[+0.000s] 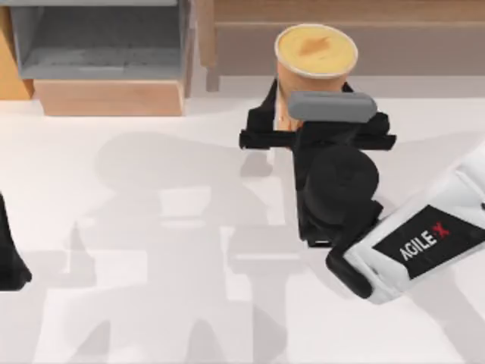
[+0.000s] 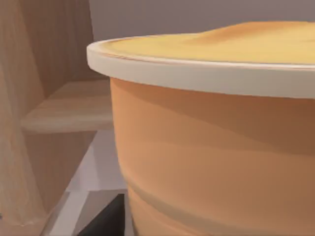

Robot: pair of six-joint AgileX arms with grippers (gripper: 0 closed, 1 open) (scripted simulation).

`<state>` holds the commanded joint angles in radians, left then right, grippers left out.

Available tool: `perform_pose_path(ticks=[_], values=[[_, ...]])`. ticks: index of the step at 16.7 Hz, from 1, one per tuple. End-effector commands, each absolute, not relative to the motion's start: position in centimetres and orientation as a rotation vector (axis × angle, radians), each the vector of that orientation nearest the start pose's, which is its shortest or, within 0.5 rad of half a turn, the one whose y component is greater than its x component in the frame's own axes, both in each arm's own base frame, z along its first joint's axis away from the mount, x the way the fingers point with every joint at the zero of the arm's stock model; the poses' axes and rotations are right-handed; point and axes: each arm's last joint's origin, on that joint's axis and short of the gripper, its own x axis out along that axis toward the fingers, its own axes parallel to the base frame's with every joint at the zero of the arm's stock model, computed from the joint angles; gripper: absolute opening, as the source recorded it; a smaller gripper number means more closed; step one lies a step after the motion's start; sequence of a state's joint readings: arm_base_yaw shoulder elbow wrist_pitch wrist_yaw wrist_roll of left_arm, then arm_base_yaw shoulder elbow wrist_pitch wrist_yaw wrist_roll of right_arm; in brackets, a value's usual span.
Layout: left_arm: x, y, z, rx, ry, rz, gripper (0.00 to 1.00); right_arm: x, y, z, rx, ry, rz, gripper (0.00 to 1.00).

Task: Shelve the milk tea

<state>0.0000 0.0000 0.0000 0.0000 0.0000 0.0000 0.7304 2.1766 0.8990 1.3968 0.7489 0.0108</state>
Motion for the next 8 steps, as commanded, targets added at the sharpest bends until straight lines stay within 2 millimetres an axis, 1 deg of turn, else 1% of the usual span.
perform_pose_path(ticks=[4, 8], values=[[10.6, -0.1, 16.0, 0.0, 0.0, 0.0, 1.0, 32.5, 23.5, 14.6, 0.109, -0.151, 0.03, 0.0], [10.6, -0.1, 16.0, 0.0, 0.0, 0.0, 1.0, 34.6, 20.9, 17.9, 0.099, -0.179, 0.047, 0.0]])
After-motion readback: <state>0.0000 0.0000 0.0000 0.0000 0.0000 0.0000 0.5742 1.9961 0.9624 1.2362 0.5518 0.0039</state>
